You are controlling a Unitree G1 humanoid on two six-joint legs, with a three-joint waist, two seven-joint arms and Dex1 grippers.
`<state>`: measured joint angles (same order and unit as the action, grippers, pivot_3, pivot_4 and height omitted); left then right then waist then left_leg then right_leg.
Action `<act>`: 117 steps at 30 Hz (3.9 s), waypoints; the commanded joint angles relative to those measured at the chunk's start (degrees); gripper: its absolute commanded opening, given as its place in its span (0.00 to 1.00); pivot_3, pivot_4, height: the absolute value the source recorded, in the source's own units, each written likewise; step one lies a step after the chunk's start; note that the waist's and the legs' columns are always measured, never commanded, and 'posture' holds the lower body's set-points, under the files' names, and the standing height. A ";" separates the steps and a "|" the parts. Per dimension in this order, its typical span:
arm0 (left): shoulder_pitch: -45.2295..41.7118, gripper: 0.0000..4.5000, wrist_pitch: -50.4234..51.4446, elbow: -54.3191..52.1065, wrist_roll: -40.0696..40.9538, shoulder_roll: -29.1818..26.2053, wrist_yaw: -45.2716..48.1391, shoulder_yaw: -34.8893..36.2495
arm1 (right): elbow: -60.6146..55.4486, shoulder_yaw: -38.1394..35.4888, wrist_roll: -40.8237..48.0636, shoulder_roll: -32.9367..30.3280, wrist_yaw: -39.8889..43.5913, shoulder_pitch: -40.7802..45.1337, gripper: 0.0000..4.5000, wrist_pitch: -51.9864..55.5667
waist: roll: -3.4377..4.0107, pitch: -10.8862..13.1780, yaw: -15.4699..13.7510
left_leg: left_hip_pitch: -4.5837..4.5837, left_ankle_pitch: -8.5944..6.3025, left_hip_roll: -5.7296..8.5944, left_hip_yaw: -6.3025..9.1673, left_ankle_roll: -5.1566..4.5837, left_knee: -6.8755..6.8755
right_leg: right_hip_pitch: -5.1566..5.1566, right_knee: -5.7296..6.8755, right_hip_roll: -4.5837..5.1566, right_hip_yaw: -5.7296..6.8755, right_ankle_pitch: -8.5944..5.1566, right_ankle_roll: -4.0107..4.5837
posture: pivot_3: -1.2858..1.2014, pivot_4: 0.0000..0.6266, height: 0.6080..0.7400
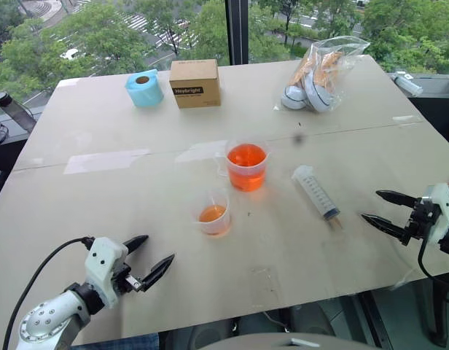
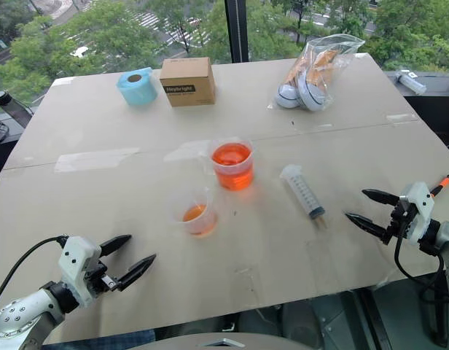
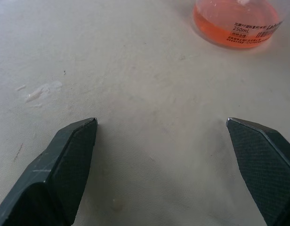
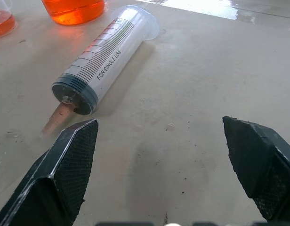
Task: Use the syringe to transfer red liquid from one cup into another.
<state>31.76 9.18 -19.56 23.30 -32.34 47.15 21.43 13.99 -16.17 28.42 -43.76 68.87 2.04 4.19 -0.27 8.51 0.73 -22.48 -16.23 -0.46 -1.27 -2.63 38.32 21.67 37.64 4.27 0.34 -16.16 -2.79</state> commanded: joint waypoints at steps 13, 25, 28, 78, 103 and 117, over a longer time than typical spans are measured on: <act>0.12 1.00 10.03 -11.12 2.41 -1.88 -3.95 -0.91 | 2.10 0.34 -3.01 -2.29 2.07 4.56 0.99 0.21 | 0.02 -0.02 -0.13 | -0.06 0.00 0.00 0.00 0.00 0.01 | 0.00 -0.06 0.01 0.02 0.04 -0.08 | 0.52 0.24 1.00; -4.41 1.00 22.50 -20.80 7.73 -6.40 -7.10 2.19 | -11.62 2.54 -0.77 -7.12 -0.14 5.76 0.99 17.68 | 0.03 -0.02 -0.03 | -0.07 0.00 0.00 0.01 0.00 0.01 | 0.01 -0.03 -0.02 0.03 0.05 -0.09 | 0.52 0.24 1.00; -4.53 1.00 23.41 -20.23 10.63 -9.57 -3.35 6.77 | -18.07 4.16 0.98 -9.52 -1.42 8.72 0.99 26.02 | 0.03 -0.01 0.01 | -0.09 0.00 0.00 0.04 0.00 0.01 | 0.03 -0.02 -0.03 0.04 0.05 -0.09 | 0.52 0.24 1.00; -27.08 1.00 31.44 -21.30 31.84 -31.50 14.64 18.76 | 6.43 41.94 1.28 12.68 -37.69 66.22 0.33 88.31 | -0.22 0.03 1.48 | -1.27 0.18 0.13 -0.11 0.26 0.12 | 1.35 0.24 -0.46 0.20 0.07 -0.17 | 0.52 0.24 1.00; -86.74 1.00 27.20 17.10 20.60 -21.97 2.53 -9.82 | -23.53 14.34 0.22 36.10 -38.43 51.87 0.33 29.29 | -0.53 0.05 1.74 | -1.32 0.31 0.20 -0.08 0.46 0.34 | 1.53 1.02 -0.63 0.21 0.09 -0.20 | 0.52 0.24 1.00; -85.06 1.00 30.69 13.18 17.25 -15.62 5.84 -16.43 | -18.08 26.50 -11.56 39.36 -33.07 38.94 0.33 7.18 | -0.60 0.07 3.10 | -1.27 0.42 0.11 -0.05 0.62 0.63 | 1.57 1.22 -0.70 0.13 0.05 -0.24 | 0.52 0.24 1.00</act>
<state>-53.15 40.15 -4.38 41.07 -47.97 52.55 4.56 -2.64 9.77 17.23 -4.69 35.24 40.63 13.39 -0.88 8.58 3.82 -23.75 -15.80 -0.34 -1.32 -2.01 38.99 23.23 38.86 3.57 0.46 -16.11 -3.03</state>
